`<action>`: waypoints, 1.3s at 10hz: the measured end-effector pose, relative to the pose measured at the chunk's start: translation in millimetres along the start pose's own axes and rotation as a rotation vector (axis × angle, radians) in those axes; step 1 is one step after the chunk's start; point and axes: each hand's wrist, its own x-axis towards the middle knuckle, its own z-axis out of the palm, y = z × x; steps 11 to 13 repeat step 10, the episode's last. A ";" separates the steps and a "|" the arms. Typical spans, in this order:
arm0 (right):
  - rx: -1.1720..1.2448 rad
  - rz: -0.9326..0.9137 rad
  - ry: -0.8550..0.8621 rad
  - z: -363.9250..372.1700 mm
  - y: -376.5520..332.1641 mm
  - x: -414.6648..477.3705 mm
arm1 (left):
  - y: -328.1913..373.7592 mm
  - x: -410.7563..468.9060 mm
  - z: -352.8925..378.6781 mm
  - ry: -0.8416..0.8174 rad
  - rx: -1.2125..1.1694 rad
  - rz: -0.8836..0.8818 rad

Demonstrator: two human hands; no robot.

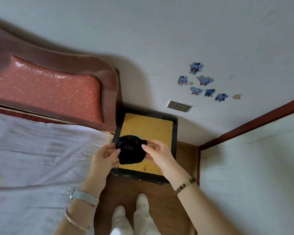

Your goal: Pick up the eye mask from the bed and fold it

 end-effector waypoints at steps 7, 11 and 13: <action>0.099 0.260 0.211 13.6 134.7 186.0 | -150.3 171.1 34.2 0.054 0.175 -0.192; 0.114 0.253 0.225 14.9 122.5 166.7 | -124.4 157.4 34.8 0.076 0.159 -0.222; 0.114 0.253 0.225 14.9 122.5 166.7 | -124.4 157.4 34.8 0.076 0.159 -0.222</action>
